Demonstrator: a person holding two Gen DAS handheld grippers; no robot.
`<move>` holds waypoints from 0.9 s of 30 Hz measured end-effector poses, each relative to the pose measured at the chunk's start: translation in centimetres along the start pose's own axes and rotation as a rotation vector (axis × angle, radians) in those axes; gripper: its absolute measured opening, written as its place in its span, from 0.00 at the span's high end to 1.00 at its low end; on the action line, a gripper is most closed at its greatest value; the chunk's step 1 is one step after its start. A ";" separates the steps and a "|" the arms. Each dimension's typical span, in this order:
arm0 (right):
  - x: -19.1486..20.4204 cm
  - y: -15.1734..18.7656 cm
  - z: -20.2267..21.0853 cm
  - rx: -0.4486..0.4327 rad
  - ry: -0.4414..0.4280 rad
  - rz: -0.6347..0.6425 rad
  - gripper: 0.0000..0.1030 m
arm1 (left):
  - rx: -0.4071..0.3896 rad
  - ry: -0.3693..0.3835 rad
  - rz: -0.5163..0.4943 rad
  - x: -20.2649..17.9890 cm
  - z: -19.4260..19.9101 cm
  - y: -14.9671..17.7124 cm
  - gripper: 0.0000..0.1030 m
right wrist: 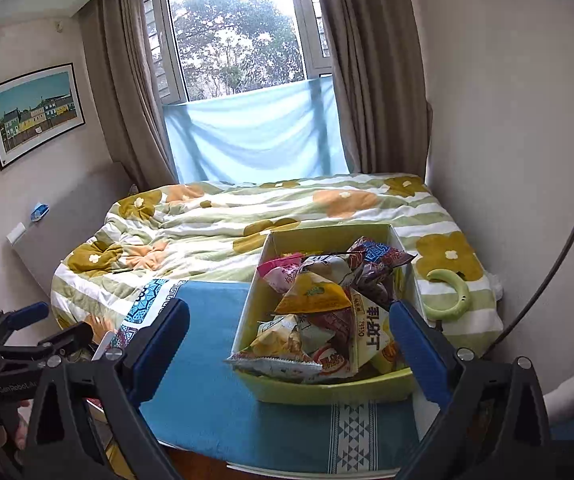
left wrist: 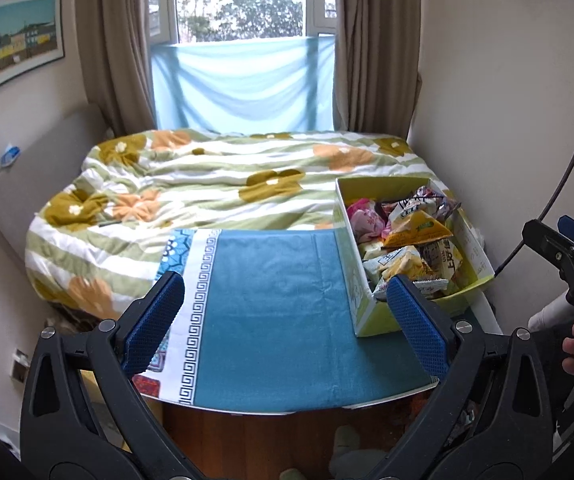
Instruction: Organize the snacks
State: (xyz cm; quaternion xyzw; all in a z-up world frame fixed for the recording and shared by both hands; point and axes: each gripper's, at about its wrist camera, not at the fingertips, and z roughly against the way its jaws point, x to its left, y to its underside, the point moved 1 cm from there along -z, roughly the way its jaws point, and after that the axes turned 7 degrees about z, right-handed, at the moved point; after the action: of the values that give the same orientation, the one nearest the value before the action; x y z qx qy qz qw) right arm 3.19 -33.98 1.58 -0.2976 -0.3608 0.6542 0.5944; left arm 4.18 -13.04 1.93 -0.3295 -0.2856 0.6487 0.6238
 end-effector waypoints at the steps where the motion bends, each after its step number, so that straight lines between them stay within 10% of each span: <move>1: 0.6 0.2 0.9 -0.005 0.020 0.005 0.03 | -0.019 -0.004 -0.003 0.4 1.0 0.1 0.00; 27: 6.1 4.7 7.3 0.025 0.153 0.024 0.03 | -0.087 0.022 -0.015 3.1 6.7 4.1 0.00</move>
State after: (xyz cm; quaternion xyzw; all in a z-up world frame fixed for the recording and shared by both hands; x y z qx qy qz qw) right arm -6.14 -28.89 1.99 -0.3435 -0.3025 0.6410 0.6161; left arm -3.63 -9.92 2.67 -0.3610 -0.3091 0.6274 0.6169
